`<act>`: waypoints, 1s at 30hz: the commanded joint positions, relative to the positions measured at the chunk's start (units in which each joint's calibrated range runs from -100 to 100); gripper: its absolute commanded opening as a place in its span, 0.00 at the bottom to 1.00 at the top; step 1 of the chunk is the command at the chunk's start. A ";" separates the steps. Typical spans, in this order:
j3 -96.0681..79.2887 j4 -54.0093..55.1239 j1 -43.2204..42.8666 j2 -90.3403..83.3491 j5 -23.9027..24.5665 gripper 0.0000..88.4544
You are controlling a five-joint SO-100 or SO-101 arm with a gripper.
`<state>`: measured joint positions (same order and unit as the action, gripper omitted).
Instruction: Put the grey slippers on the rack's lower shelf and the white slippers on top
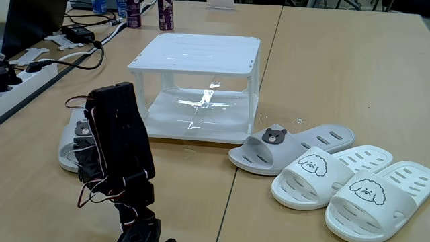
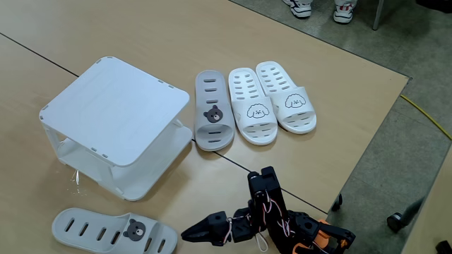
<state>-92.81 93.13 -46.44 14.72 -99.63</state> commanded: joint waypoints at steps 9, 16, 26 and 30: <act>20.24 -34.12 3.19 -15.69 -0.37 0.19; 23.57 -37.22 6.89 -14.01 -0.37 0.22; 35.39 -37.05 6.72 -0.46 -0.37 0.27; 41.89 -36.96 6.80 6.36 -0.37 0.27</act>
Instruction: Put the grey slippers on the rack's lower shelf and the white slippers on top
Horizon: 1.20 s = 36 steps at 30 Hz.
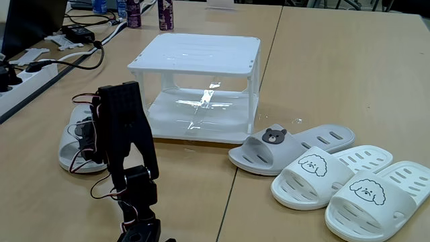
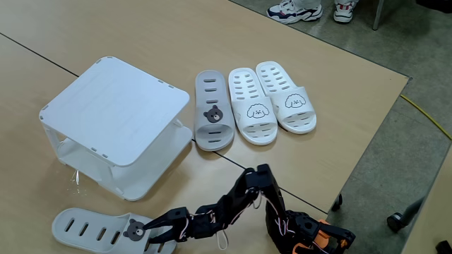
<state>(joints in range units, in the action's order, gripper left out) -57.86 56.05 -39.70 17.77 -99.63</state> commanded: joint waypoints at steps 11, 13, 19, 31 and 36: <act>40.68 0.38 2.45 23.67 -0.37 0.12; 39.68 0.38 2.53 23.50 -0.37 0.02; 27.32 -0.05 0.39 5.15 -0.37 0.01; -27.25 0.12 4.34 -43.14 -0.37 0.01; -41.06 0.64 14.21 -51.39 -0.37 0.01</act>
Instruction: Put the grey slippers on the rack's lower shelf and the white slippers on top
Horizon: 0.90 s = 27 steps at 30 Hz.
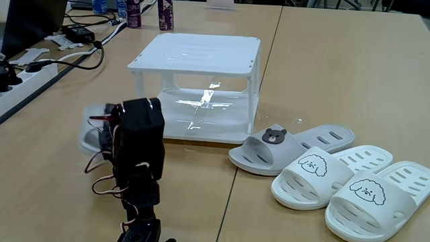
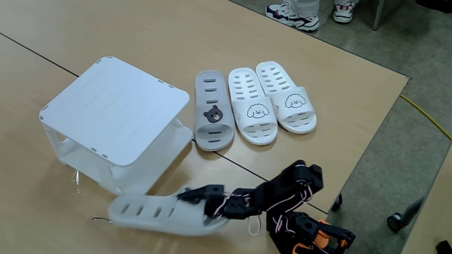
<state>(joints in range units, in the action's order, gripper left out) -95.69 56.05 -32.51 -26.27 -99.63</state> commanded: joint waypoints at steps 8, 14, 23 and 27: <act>0.92 0.38 15.65 -5.58 -0.37 0.01; 24.92 0.38 15.65 15.29 -0.37 0.01; 62.44 0.03 15.73 46.92 -0.37 0.01; 78.41 -1.09 15.73 58.70 -0.37 0.01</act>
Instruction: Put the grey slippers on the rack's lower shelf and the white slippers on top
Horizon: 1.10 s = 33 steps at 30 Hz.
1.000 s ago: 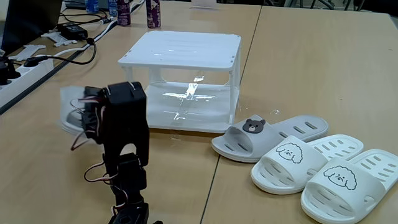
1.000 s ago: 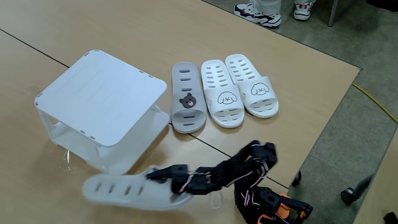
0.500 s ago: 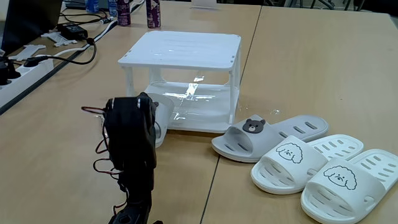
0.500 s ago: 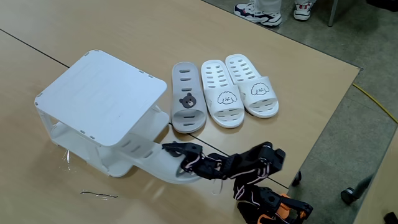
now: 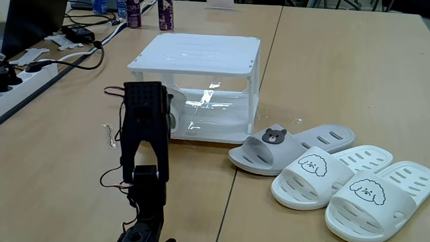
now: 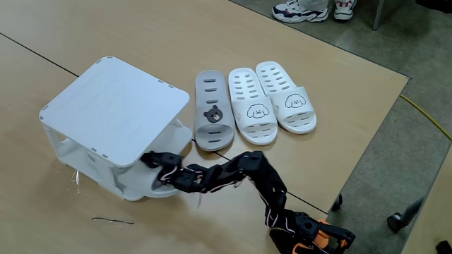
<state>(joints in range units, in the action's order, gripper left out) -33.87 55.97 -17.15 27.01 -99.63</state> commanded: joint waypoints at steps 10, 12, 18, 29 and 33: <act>60.80 -26.03 1.12 23.52 -0.37 0.01; 66.84 -28.36 1.53 26.63 -0.37 0.01; 70.63 -28.44 0.87 29.07 -0.37 0.10; 42.67 -27.84 0.30 11.74 -0.37 0.31; 31.03 -27.67 0.38 2.90 -0.37 0.31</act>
<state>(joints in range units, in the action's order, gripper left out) 3.14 27.55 -17.38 44.25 -99.63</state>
